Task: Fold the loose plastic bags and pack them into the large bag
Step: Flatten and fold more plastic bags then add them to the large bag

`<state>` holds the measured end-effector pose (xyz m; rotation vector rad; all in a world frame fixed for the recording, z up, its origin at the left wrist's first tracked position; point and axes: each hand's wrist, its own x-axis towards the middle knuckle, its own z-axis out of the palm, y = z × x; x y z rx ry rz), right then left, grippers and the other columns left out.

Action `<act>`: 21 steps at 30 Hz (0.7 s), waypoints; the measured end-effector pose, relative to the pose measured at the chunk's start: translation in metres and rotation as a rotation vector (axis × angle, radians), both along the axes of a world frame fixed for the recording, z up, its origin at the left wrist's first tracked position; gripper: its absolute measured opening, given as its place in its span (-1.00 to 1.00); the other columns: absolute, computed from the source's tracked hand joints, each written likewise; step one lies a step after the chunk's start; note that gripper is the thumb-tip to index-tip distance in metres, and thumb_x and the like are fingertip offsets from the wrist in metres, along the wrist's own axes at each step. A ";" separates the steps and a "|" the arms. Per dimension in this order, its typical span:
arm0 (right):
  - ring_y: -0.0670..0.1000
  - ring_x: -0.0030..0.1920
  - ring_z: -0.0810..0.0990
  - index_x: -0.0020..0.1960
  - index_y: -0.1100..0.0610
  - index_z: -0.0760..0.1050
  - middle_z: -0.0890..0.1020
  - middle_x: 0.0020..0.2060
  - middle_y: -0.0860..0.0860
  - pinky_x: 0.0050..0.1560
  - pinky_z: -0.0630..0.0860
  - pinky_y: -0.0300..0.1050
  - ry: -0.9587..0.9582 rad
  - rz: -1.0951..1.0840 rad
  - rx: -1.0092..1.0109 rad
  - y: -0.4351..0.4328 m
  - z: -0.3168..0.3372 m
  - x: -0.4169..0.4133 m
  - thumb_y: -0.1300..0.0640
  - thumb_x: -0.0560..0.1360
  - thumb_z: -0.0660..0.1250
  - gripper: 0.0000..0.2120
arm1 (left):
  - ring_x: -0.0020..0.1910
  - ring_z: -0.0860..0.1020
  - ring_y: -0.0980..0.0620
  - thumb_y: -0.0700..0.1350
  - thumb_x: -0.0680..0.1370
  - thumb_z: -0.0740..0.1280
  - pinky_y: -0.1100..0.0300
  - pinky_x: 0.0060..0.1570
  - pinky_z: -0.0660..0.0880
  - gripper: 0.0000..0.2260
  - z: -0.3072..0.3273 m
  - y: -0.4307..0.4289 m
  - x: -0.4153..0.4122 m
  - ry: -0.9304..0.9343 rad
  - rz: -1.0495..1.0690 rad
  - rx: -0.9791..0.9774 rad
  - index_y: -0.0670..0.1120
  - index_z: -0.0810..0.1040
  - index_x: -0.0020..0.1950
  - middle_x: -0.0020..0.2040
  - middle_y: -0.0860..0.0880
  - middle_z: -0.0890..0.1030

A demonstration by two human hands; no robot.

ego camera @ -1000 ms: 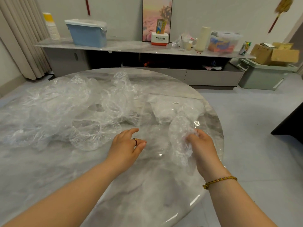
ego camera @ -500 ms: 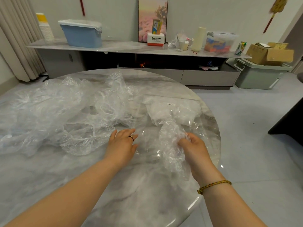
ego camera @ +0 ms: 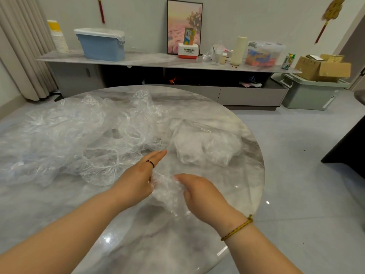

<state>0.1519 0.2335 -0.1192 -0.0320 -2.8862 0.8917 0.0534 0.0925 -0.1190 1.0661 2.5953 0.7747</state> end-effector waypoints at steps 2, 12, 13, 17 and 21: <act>0.09 0.29 0.38 0.51 0.08 0.01 0.42 0.31 0.09 0.25 0.27 -0.17 -0.088 -0.066 0.085 -0.008 0.000 -0.002 0.34 0.54 0.06 -0.42 | -0.14 0.49 0.12 -0.29 0.52 0.24 0.48 -0.07 0.38 -0.30 0.005 -0.006 0.004 -0.007 -0.023 0.003 0.28 -0.09 0.36 0.40 0.26 0.06; 0.04 0.00 0.42 0.44 0.12 0.09 0.43 0.19 0.17 -0.02 0.37 -0.19 -0.004 -0.734 -0.938 -0.020 0.007 -0.074 0.36 0.55 0.03 -0.51 | 0.18 0.26 0.47 -0.18 0.56 0.25 0.66 -0.01 0.22 -0.33 0.011 -0.033 0.020 0.001 -0.103 0.051 0.40 -0.17 0.19 0.34 0.24 0.23; 0.03 -0.03 0.40 0.41 0.15 0.14 0.43 0.14 0.15 -0.06 0.35 -0.20 0.044 -0.814 -1.075 -0.017 0.008 -0.085 0.37 0.55 0.03 -0.55 | 0.16 0.26 0.51 -0.18 0.56 0.25 0.68 -0.01 0.20 -0.34 0.011 -0.033 0.021 -0.013 -0.106 0.065 0.39 -0.14 0.25 0.32 0.31 0.20; 0.07 -0.05 0.39 0.12 0.29 0.39 0.42 -0.08 0.10 -0.27 0.36 -0.24 0.245 -1.001 -1.354 0.000 0.006 -0.119 0.35 0.56 0.07 -0.80 | 0.15 0.25 0.51 -0.18 0.56 0.25 0.73 -0.03 0.15 -0.30 0.012 -0.035 0.021 -0.032 -0.123 0.078 0.43 -0.22 0.14 0.13 0.54 -0.09; 0.22 0.25 0.42 0.35 0.31 0.28 0.43 0.26 0.23 0.09 0.38 -0.06 0.202 -0.954 -0.998 0.004 -0.002 -0.144 0.29 0.57 0.09 -0.65 | 0.22 0.22 0.31 -0.17 0.55 0.25 0.74 -0.03 0.15 -0.28 0.010 -0.039 0.014 -0.027 -0.102 0.122 0.46 -0.23 0.12 0.19 0.43 0.09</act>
